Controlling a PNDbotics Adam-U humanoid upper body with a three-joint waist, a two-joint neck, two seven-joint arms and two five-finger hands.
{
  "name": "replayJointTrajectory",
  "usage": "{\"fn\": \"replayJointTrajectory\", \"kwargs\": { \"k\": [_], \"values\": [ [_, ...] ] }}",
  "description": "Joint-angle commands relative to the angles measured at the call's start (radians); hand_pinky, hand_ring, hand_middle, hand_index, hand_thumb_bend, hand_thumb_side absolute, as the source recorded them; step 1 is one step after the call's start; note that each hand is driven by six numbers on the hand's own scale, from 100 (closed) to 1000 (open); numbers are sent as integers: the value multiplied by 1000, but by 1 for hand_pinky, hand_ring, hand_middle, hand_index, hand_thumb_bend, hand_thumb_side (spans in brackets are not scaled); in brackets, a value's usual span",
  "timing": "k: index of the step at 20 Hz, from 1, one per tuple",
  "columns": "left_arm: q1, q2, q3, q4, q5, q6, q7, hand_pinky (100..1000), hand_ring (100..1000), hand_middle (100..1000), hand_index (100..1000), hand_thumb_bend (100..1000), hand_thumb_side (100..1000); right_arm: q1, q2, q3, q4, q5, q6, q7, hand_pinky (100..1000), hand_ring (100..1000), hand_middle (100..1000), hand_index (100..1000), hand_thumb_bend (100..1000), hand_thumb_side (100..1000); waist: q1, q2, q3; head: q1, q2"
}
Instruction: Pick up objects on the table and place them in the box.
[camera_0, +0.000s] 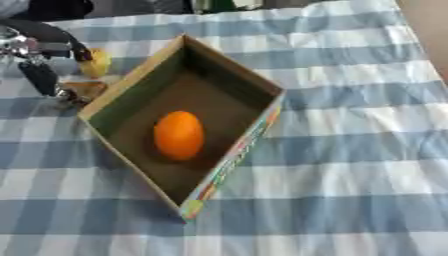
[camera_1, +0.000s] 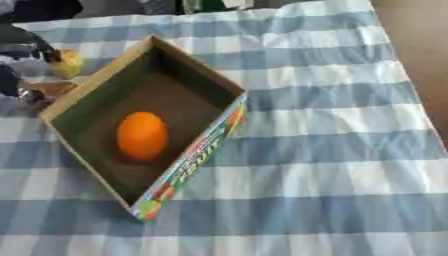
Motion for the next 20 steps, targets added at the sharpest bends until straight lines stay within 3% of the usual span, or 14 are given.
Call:
{"fn": "replayJointTrajectory", "kwargs": {
  "k": [1,13,20],
  "values": [
    [-11,24,1,4,-26,-56,-53,704,847,787,919,381,158,-10,-12,-12,-19,-4,3,0,801,946,676,840,100,566,-4,-19,0,5,-11],
    [-4,2,-2,17,-38,-43,-53,672,821,752,867,329,268,-5,-5,-18,-19,-4,4,2,803,949,674,841,110,563,-5,-12,-7,9,-19],
    [-3,-9,-5,18,-9,-54,-53,645,791,708,809,325,268,-2,-4,-22,-19,1,8,3,804,951,673,841,114,563,-5,-7,-12,12,-23]
  ]
}}
